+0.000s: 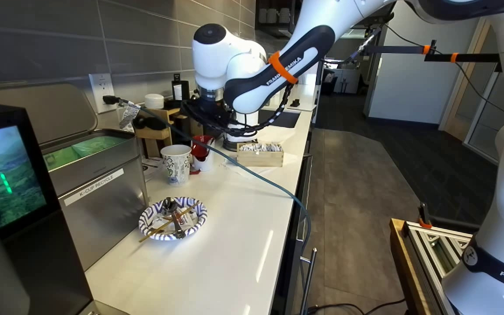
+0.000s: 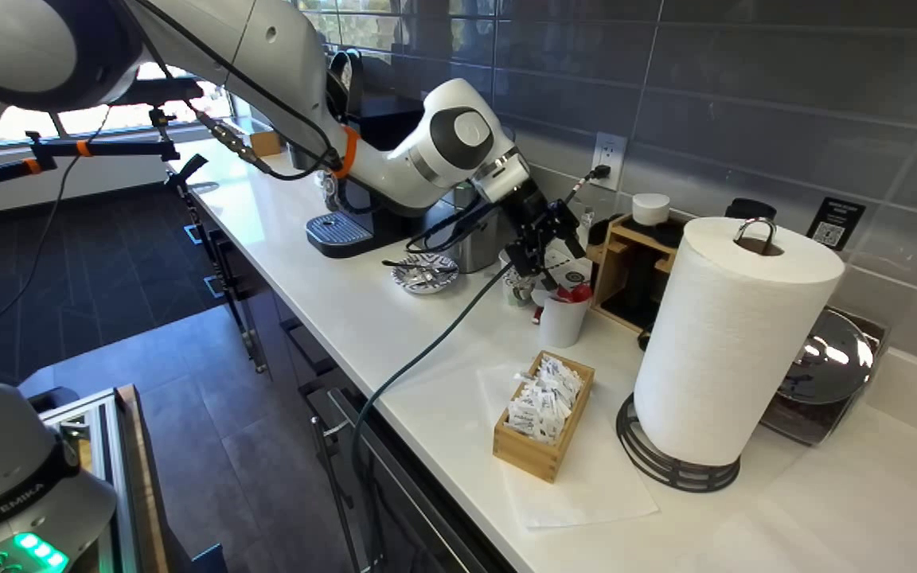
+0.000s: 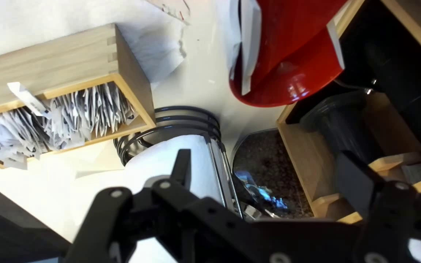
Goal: Put the broken pieces in the broken mug.
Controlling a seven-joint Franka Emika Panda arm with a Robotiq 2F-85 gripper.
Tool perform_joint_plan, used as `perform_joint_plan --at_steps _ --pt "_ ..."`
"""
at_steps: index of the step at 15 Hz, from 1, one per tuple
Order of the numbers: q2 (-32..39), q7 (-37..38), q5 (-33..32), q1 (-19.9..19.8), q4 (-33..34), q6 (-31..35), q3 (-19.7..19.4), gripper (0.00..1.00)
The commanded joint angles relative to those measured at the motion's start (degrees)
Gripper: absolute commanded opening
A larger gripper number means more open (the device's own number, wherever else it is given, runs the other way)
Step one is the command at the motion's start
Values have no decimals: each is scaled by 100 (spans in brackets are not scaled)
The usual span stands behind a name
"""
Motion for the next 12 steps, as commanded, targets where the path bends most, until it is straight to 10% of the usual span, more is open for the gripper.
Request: perform_joint_plan --at_steps 1,12 --pt "-649 -1423 1026 -622 -787 531 479 100" --pt "-2164 -5394 5985 -2483 -2092 579 2066 100"
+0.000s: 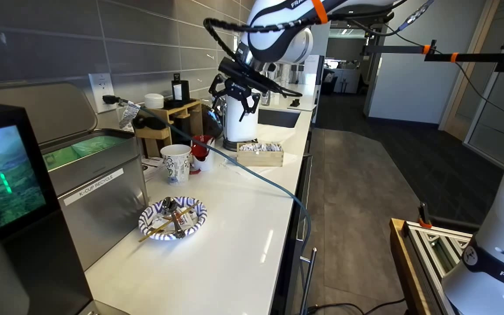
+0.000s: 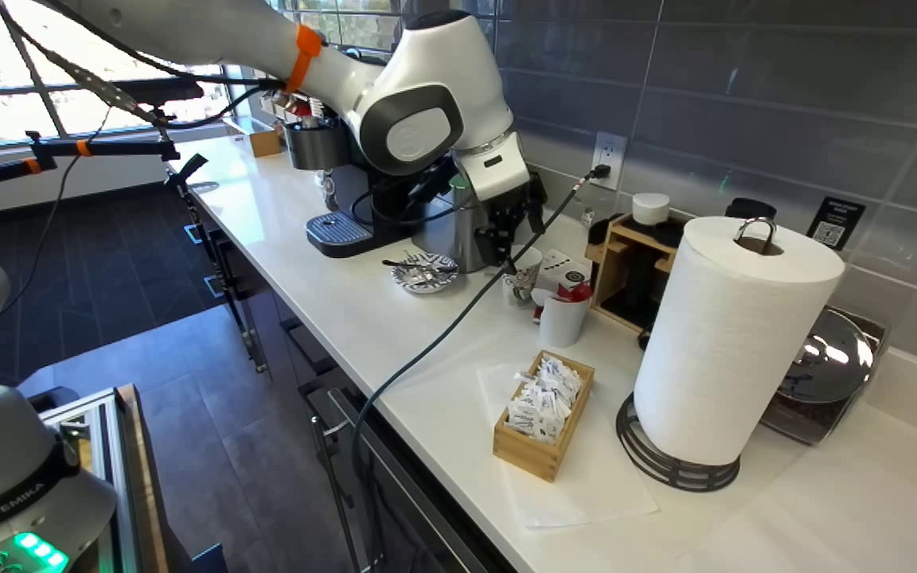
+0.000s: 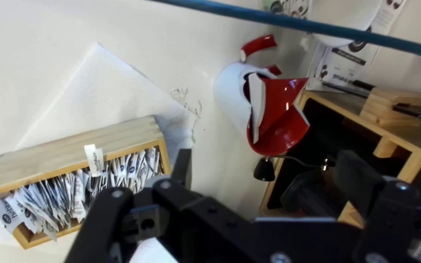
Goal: Put the broken pieces in the broken mug.
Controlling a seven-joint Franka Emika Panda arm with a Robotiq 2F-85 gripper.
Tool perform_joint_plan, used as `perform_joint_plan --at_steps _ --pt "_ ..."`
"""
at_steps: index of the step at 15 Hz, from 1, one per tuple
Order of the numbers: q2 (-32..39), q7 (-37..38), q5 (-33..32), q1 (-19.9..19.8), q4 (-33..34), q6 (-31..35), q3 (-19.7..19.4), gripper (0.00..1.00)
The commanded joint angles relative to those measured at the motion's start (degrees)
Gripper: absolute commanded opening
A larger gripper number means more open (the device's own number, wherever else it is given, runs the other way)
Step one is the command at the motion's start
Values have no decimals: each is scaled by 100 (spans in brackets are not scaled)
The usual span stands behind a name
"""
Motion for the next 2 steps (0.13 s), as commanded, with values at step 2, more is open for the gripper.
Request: perform_joint_plan --at_steps 2 --pt "-206 -664 995 439 -95 -39 -502 100"
